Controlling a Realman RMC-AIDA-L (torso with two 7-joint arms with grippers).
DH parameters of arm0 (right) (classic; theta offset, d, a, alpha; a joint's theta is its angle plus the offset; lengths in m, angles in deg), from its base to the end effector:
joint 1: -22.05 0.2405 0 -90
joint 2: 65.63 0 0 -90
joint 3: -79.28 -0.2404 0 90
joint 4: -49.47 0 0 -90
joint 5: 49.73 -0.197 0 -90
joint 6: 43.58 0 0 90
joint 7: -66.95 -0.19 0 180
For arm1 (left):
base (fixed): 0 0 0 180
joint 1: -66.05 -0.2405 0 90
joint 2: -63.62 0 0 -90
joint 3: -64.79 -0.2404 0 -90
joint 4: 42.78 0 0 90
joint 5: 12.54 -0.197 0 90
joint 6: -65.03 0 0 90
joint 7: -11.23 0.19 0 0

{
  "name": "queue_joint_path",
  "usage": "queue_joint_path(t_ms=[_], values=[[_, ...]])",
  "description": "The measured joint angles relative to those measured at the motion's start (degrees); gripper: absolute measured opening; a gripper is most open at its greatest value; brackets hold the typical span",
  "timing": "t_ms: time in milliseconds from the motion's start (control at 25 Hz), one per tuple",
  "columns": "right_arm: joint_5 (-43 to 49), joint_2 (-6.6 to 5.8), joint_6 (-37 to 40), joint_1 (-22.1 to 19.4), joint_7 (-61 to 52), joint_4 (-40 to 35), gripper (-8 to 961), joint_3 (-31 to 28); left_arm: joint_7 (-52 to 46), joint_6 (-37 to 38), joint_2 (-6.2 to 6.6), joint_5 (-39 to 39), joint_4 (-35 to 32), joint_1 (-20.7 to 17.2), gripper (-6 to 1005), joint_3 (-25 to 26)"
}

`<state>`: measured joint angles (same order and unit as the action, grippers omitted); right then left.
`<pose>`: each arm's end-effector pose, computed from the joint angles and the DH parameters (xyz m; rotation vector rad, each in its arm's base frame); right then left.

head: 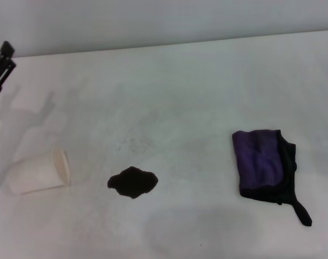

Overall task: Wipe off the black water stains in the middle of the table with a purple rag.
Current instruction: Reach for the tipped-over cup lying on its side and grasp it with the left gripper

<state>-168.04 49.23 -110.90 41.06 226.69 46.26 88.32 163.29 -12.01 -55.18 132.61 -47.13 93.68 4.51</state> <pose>0.4079 0.3181 0.0939 -1.2753 0.6914 0.5603 -0.2672 0.3654 0.0083 -1.7489 -0.4984 -0.9528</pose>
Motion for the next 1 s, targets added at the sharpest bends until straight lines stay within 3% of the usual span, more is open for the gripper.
queue_joint_path(t_ms=[280,480,560,720,800,1000], values=[[0.5,-0.09,1.8,1.2,0.0,-1.2,603,0.5,-15.8,11.0,0.12,-15.4,-14.2,-1.8,887,-0.5],[0.1,-0.07,1.6,1.4,-0.1,-1.5,603,0.0,-30.3,16.1,0.17,-29.3,-30.4,-6.6,887,-0.4],[0.0,-0.03,1.8,1.7,0.1,-1.5,603,0.0,-40.5,17.1,0.79,-37.9,-37.7,-7.9,887,-0.1],[0.0,0.11,2.3,2.4,0.1,-1.5,603,-0.1,-59.4,13.0,3.55,-51.9,-48.5,-8.7,887,0.1],[0.1,0.17,2.6,2.8,0.1,-1.4,603,0.1,-68.4,8.2,5.71,-58.6,-53.3,-8.2,888,0.2],[0.0,0.38,2.8,4.3,0.2,-1.0,603,-0.1,-78.3,-4.6,10.16,-68.4,-59.9,-6.2,888,0.9]])
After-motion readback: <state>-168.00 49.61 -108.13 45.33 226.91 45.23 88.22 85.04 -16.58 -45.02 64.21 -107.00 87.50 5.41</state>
